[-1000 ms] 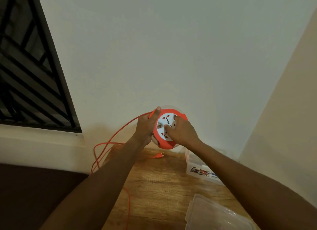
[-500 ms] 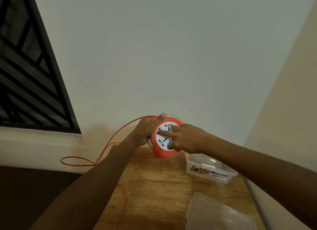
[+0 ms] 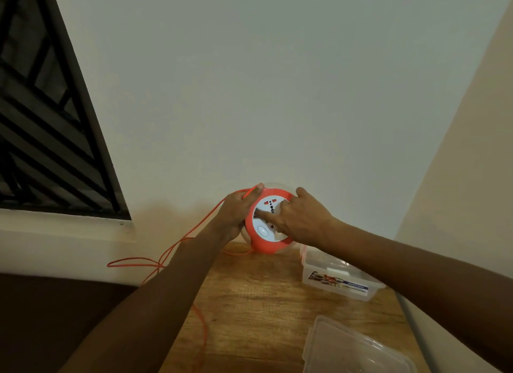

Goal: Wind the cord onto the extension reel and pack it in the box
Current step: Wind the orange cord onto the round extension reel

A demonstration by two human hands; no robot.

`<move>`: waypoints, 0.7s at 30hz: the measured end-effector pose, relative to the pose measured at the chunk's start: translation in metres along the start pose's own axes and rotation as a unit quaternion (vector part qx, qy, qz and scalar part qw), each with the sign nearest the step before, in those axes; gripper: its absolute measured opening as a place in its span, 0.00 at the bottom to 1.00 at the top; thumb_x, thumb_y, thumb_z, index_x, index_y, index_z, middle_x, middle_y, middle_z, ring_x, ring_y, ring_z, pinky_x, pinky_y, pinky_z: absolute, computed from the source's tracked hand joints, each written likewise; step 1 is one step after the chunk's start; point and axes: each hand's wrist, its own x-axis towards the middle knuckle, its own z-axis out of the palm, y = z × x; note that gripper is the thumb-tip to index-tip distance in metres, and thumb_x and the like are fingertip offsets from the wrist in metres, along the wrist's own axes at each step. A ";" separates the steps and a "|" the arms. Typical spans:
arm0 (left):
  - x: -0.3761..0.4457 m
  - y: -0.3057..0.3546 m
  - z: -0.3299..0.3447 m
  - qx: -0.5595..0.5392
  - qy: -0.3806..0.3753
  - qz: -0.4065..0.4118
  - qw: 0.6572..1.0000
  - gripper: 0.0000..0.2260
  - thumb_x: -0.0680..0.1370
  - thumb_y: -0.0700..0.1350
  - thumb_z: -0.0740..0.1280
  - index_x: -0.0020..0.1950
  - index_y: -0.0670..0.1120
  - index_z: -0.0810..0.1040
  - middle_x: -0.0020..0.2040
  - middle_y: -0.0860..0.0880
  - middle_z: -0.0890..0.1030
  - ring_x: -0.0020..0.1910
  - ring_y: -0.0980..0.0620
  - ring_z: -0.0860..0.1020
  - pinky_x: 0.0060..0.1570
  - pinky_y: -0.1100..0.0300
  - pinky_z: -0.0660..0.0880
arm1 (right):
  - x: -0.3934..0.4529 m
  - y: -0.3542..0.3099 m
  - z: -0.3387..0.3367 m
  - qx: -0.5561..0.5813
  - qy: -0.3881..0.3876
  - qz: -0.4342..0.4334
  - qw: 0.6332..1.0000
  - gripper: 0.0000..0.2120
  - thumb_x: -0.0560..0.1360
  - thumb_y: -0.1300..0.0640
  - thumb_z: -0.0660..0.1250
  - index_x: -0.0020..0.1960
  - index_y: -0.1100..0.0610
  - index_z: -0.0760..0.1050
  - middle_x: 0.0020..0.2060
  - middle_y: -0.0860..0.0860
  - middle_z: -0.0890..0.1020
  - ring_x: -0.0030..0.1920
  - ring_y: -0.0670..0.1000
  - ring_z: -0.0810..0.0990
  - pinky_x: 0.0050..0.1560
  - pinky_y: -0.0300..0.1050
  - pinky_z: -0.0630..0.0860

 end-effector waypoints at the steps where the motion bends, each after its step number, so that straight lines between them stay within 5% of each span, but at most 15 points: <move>1: 0.000 0.001 0.002 -0.012 0.014 0.007 1.000 0.12 0.81 0.59 0.67 0.53 0.53 0.83 0.48 0.49 0.90 0.45 0.43 0.89 0.42 0.53 0.86 | 0.000 0.001 0.003 0.003 0.002 0.013 1.000 0.41 0.73 0.44 0.72 0.78 0.49 0.52 0.62 0.60 0.79 0.55 0.61 0.81 0.60 0.56 0.73; 8: 0.003 0.006 0.016 0.014 0.063 0.071 0.995 0.18 0.80 0.59 0.69 0.62 0.48 0.82 0.54 0.48 0.88 0.47 0.44 0.88 0.48 0.48 0.87 | -0.003 -0.021 0.025 0.128 0.025 0.173 0.976 0.37 0.77 0.42 0.66 0.79 0.50 0.54 0.66 0.60 0.76 0.58 0.63 0.81 0.61 0.59 0.75; 10: 0.002 0.004 0.020 -0.020 0.062 0.065 0.996 0.14 0.81 0.58 0.69 0.57 0.50 0.83 0.53 0.47 0.89 0.47 0.44 0.88 0.48 0.49 0.87 | -0.001 -0.026 0.024 0.243 0.065 0.291 0.923 0.32 0.78 0.39 0.60 0.78 0.48 0.58 0.62 0.56 0.80 0.54 0.59 0.82 0.55 0.54 0.78; 12: 0.002 0.002 0.026 -0.041 0.080 0.058 0.994 0.12 0.81 0.57 0.69 0.55 0.50 0.84 0.52 0.47 0.89 0.47 0.44 0.88 0.48 0.48 0.87 | 0.005 -0.031 0.021 0.454 0.095 0.418 0.781 0.29 0.78 0.40 0.61 0.75 0.49 0.64 0.64 0.54 0.79 0.58 0.57 0.80 0.55 0.53 0.78; 14: 0.003 -0.004 0.030 -0.021 0.109 0.051 0.992 0.15 0.80 0.58 0.69 0.57 0.48 0.84 0.52 0.47 0.89 0.46 0.44 0.88 0.48 0.49 0.87 | 0.010 -0.035 0.023 0.669 0.087 0.478 0.563 0.27 0.78 0.47 0.65 0.75 0.50 0.65 0.69 0.53 0.75 0.63 0.56 0.77 0.58 0.51 0.79; 15: 0.003 -0.007 0.030 -0.010 0.117 0.048 0.992 0.16 0.80 0.59 0.69 0.58 0.48 0.83 0.52 0.47 0.89 0.46 0.45 0.88 0.47 0.50 0.87 | 0.009 -0.038 0.025 0.735 0.086 0.481 0.471 0.27 0.78 0.50 0.67 0.75 0.50 0.65 0.69 0.53 0.75 0.61 0.55 0.78 0.52 0.48 0.81; 16: 0.004 -0.010 0.030 -0.005 0.117 0.048 0.992 0.16 0.80 0.59 0.69 0.58 0.49 0.83 0.51 0.47 0.89 0.45 0.46 0.89 0.45 0.51 0.87 | 0.007 -0.041 0.027 0.766 0.088 0.479 0.419 0.28 0.77 0.53 0.69 0.75 0.49 0.65 0.68 0.52 0.75 0.59 0.54 0.79 0.45 0.44 0.82; 17: 0.004 -0.012 0.029 -0.006 0.111 0.048 0.993 0.15 0.80 0.59 0.69 0.57 0.49 0.84 0.50 0.48 0.89 0.44 0.46 0.89 0.44 0.52 0.87 | 0.004 -0.045 0.030 0.771 0.089 0.475 0.414 0.31 0.75 0.54 0.70 0.75 0.48 0.64 0.68 0.51 0.75 0.59 0.54 0.79 0.43 0.42 0.82; 18: 0.004 -0.013 0.029 -0.014 0.103 0.046 0.994 0.15 0.80 0.59 0.69 0.57 0.49 0.84 0.50 0.48 0.89 0.43 0.46 0.89 0.44 0.53 0.87 | 0.001 -0.047 0.033 0.754 0.090 0.472 0.449 0.33 0.74 0.54 0.72 0.75 0.49 0.64 0.68 0.51 0.75 0.60 0.54 0.78 0.47 0.43 0.82; 19: 0.004 -0.013 0.028 -0.022 0.094 0.044 0.994 0.15 0.80 0.59 0.69 0.57 0.50 0.84 0.49 0.48 0.89 0.43 0.47 0.89 0.44 0.52 0.87 | -0.002 -0.048 0.035 0.713 0.094 0.468 0.513 0.34 0.72 0.53 0.73 0.75 0.50 0.65 0.66 0.51 0.76 0.61 0.54 0.78 0.51 0.47 0.81; 21: 0.005 -0.012 0.027 -0.024 0.081 0.043 0.995 0.15 0.81 0.59 0.68 0.58 0.50 0.84 0.49 0.49 0.89 0.44 0.46 0.89 0.45 0.51 0.87 | -0.011 -0.044 0.037 0.558 0.118 0.433 0.698 0.28 0.71 0.52 0.70 0.71 0.51 0.69 0.57 0.50 0.82 0.54 0.54 0.82 0.49 0.49 0.81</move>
